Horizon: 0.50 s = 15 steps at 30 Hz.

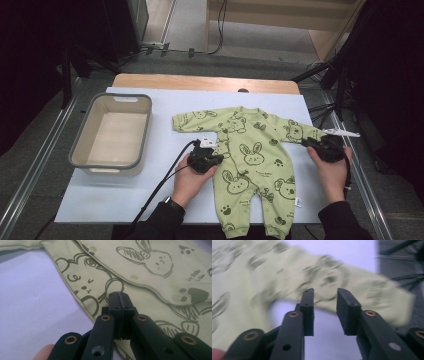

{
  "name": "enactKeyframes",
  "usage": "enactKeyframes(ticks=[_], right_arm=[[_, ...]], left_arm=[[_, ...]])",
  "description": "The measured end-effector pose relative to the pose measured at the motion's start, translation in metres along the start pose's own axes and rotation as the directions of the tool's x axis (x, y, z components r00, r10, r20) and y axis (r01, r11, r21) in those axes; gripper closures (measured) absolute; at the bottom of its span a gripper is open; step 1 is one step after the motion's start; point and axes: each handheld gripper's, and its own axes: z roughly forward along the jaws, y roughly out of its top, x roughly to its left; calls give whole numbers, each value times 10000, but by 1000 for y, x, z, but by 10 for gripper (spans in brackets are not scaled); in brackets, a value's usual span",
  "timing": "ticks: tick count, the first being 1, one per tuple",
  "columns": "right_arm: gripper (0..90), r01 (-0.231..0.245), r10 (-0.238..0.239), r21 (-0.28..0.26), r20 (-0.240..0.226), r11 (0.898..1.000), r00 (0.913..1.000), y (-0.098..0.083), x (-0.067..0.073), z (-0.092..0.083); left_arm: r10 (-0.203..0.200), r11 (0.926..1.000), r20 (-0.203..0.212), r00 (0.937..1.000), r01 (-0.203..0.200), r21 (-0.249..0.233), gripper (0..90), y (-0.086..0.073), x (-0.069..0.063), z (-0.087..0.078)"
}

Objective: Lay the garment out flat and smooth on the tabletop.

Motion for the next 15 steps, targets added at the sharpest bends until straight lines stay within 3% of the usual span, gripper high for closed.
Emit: enactKeyframes(ticks=[1,6,8,10,11,12,13,15], right_arm=[[603,-246,247,-14,194,9997,9995,3,-9,2],[456,-170,118,513,1009,9985,9948,8,-40,19],[397,-863,803,505,1104,9950,9906,7,-53,25],[376,-1868,1801,622,998,9804,9786,4,-66,33],[375,-2146,2064,779,1012,9736,9732,3,-70,37],[390,-2324,2253,946,801,9680,9710,2,-73,41],[467,-2469,2438,943,431,9645,9689,1,-75,44],[693,-2477,2481,918,70,9645,9687,5,-75,43]], left_arm=[[6,10000,-8,10000,-6,-10,899,0,0,0],[12,10000,33,10000,-12,1,899,0,0,0],[10,10000,48,10000,-11,11,899,0,1,0],[11,10000,40,10000,-11,8,899,0,0,0],[11,10000,31,10000,-11,10,899,0,0,0],[16,10000,47,10000,-16,10,899,0,1,0],[9,10000,49,10000,-9,11,899,0,1,0],[13,10000,43,10000,-13,10,899,0,1,0]])
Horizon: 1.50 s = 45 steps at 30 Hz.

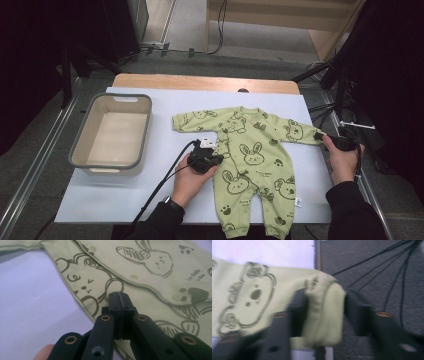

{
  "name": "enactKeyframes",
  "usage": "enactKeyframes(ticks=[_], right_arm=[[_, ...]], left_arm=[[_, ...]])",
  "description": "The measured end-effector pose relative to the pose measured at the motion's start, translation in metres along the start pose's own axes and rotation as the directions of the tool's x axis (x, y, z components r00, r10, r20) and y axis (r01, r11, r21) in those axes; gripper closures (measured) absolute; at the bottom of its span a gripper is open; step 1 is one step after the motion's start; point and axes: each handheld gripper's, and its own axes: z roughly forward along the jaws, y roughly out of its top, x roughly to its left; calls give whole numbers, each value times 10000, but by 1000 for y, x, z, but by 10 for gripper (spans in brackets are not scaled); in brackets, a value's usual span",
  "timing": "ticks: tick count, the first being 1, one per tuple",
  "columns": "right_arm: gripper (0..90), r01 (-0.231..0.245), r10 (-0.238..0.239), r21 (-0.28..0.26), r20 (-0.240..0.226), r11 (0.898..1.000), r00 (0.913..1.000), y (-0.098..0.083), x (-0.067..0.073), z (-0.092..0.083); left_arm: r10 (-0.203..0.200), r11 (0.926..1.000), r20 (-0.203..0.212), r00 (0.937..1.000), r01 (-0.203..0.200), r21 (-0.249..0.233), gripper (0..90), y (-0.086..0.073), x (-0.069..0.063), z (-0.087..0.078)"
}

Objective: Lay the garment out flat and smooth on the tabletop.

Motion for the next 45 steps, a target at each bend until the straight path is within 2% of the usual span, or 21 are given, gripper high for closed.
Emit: enactKeyframes(ticks=[1,2,4,6,8,10,14,15,17,18,19,20,22,24,28,33,36,37,42,45], right_arm=[[800,296,-296,80,-12,9995,9996,4,3,-1],[840,631,-631,114,-3,9979,9980,8,6,-2],[856,986,-985,-105,36,9951,9951,18,11,-7],[859,1238,-1226,-670,213,9900,9922,30,15,-14],[859,1488,-1439,-1319,465,9800,9885,40,17,-22],[858,1636,-1507,-1656,880,9725,9847,47,18,-26],[838,1938,-1751,-1142,1557,9744,9722,47,13,-18],[775,1828,-1633,-1167,1595,9762,9736,46,12,-17],[555,1483,-1257,-1270,1702,9808,9774,45,9,-17],[504,1281,-1091,-1240,1494,9840,9827,44,9,-17],[466,1271,-1135,-1162,1176,9851,9866,42,8,-18],[422,1315,-1217,-1085,931,9854,9882,41,10,-19],[373,1495,-1420,-1041,756,9833,9870,35,15,-25],[304,1479,-1446,-1011,391,9838,9887,28,20,-30],[131,1758,-1791,-917,-285,9801,9834,5,36,-43],[0,2470,-2531,-800,-791,9657,9642,-37,62,-64],[0,2555,-2613,-651,-1077,9646,9592,-66,77,-75],[0,2672,-2725,-588,-1184,9619,9549,-75,82,-78],[0,3309,-3393,-764,-1699,9406,9252,-120,116,-98],[0,3613,-3717,-893,-1774,9282,9112,-142,136,-107]], left_arm=[[2,10000,2,10000,-2,3,899,0,0,0],[-4,10000,3,10000,4,11,899,0,0,0],[-21,10000,12,10000,21,7,899,0,0,0],[-8,10000,4,10000,8,10,899,0,0,0],[4,10000,1,10000,-4,4,899,0,0,0],[-1,10000,2,10000,1,5,899,0,0,0],[-16,10000,7,10000,16,8,899,0,0,0],[-9,10000,3,10000,9,5,899,0,0,0],[5,10000,-7,10000,-5,-4,899,0,0,0],[10,10000,-11,10000,-10,-6,899,0,0,0],[7,10000,-2,10000,-7,-1,899,0,0,0],[9,10000,3,10000,-9,2,899,0,0,0],[8,10000,-5,10000,-8,3,899,0,0,0],[49,10000,-56,10000,-49,-7,899,0,-1,0],[102,9999,-106,9999,-102,-29,899,0,-2,0],[86,10000,-91,9999,-87,-49,899,0,-1,0],[114,9999,-92,9999,-114,-20,899,0,-1,0],[95,10000,-89,9999,-95,-21,899,0,-1,0],[-39,10000,4,10000,39,-9,899,0,0,0],[-221,9998,269,9994,221,-19,878,0,3,-1]])
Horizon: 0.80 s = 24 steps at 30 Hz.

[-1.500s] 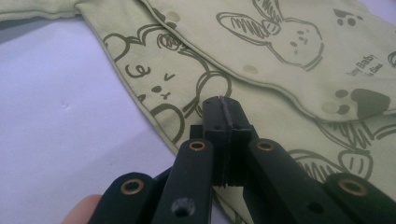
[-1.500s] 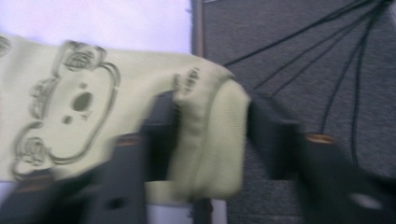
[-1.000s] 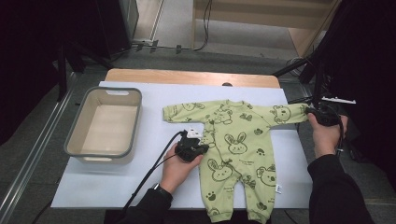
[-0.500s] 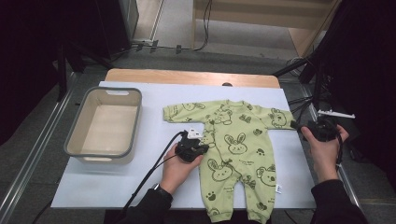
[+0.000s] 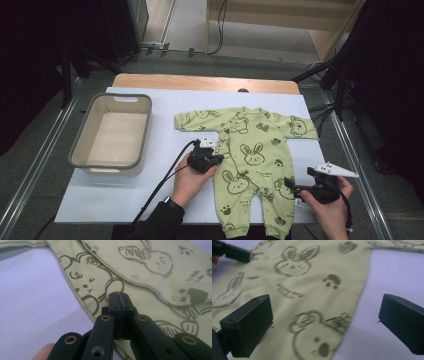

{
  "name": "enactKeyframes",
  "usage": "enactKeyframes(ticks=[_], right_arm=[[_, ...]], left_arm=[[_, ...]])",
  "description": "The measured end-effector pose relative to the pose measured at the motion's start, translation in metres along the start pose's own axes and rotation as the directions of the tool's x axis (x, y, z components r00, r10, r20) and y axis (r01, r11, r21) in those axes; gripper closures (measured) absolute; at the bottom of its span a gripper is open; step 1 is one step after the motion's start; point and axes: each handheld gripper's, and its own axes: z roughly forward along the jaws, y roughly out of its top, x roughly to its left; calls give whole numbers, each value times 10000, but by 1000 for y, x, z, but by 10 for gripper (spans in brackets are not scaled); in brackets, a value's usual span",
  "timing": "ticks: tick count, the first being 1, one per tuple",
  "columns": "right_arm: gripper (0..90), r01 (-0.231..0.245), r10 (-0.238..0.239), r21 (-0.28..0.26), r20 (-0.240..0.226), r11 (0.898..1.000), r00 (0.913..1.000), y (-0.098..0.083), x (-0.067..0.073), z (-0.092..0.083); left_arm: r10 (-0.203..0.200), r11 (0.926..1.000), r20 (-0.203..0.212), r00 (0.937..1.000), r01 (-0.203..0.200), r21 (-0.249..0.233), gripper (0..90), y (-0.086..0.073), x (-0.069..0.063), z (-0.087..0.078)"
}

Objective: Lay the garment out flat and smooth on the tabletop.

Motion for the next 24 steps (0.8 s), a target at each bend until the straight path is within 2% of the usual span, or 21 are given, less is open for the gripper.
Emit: enactKeyframes(ticks=[2,6,8,10,11,14,17,19,21,24], right_arm=[[39,178,-179,-114,-124,9998,9998,-8,15,-3],[152,535,-541,-344,-178,9980,9984,-22,36,-10],[270,744,-757,-513,-241,9959,9968,-28,42,-16],[414,832,-868,-629,-572,9945,9946,-34,48,-21],[444,845,-893,-617,-798,9945,9928,-37,51,-22],[516,1056,-1094,-372,-1238,9937,9863,-46,62,-23],[521,1309,-1276,141,-1422,9913,9816,-54,75,-18],[518,1553,-1490,439,-1224,9869,9812,-58,82,-11],[519,1763,-1678,754,-1081,9814,9799,-60,87,-4],[670,2198,-2174,753,-395,9726,9753,-61,91,-3]], left_arm=[[87,9999,102,9999,-86,-72,797,0,0,-3],[-94,9987,-51,9999,92,-505,678,-6,-3,-17],[3,9995,-357,9994,-14,-321,612,-10,-7,-22],[138,9999,-620,9980,-143,-80,586,-16,-11,-25],[157,9999,-795,9967,-155,32,572,-19,-12,-26],[250,9997,-1122,9934,-247,46,566,-26,-18,-29],[695,9975,-1393,9878,-671,219,563,-28,-27,-29],[1068,9942,-1692,9798,-1030,315,591,-29,-31,-28],[1134,9935,-1747,9781,-1097,308,640,-30,-33,-27],[1380,9904,-1589,9776,-1344,331,734,-30,-36,-26]])
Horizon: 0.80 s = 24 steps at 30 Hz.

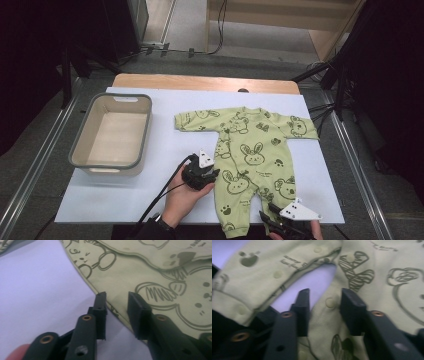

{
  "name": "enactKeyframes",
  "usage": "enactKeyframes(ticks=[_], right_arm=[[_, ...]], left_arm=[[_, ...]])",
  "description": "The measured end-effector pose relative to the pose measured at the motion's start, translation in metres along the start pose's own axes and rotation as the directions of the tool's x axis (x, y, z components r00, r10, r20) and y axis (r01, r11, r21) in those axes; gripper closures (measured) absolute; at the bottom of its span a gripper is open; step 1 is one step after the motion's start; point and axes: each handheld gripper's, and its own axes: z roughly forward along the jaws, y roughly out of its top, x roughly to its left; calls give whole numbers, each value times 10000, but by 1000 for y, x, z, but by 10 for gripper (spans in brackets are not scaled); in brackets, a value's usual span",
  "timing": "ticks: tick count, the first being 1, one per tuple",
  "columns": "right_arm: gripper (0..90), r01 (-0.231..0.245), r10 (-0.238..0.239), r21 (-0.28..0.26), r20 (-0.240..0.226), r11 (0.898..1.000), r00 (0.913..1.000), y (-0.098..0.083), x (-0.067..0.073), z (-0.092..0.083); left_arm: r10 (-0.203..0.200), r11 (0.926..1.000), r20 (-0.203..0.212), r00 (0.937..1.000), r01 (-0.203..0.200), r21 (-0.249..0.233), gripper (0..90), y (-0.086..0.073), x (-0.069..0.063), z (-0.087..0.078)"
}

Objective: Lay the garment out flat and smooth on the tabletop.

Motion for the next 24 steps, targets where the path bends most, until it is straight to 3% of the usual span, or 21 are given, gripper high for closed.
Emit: enactKeyframes(ticks=[2,4,8,11,13,16,19,22,24], right_arm=[[769,158,-158,79,67,9998,9999,0,-1,-1],[784,30,-29,121,-102,9999,9999,0,-4,-3],[799,9,-18,-224,-412,9997,9991,0,-5,-14],[798,-33,12,-305,-684,9995,9977,-4,-4,-21],[769,7,0,78,-958,10000,9954,-7,-4,-19],[560,-111,89,-380,-573,9992,9983,-9,1,-21],[554,2,-133,-1126,-1152,9936,9933,-4,12,-26],[554,146,-348,-1020,-1995,9947,9793,1,28,-15],[535,430,-584,-765,-2117,9961,9756,2,37,-6]], left_arm=[[176,9998,124,9998,-176,42,812,1,-1,0],[312,9995,175,9994,-313,72,872,1,-2,0],[-49,9999,614,9981,42,112,884,1,6,0],[-230,9997,658,9976,222,130,885,1,11,-2],[-371,9992,728,9967,361,144,885,0,14,-3],[-405,9991,904,9951,394,130,884,-1,17,-4],[-524,9986,1125,9923,511,147,883,-2,19,-4],[-707,9975,1372,9880,689,179,883,-3,22,-4],[-924,9957,1516,9841,918,110,883,-4,24,-3]])
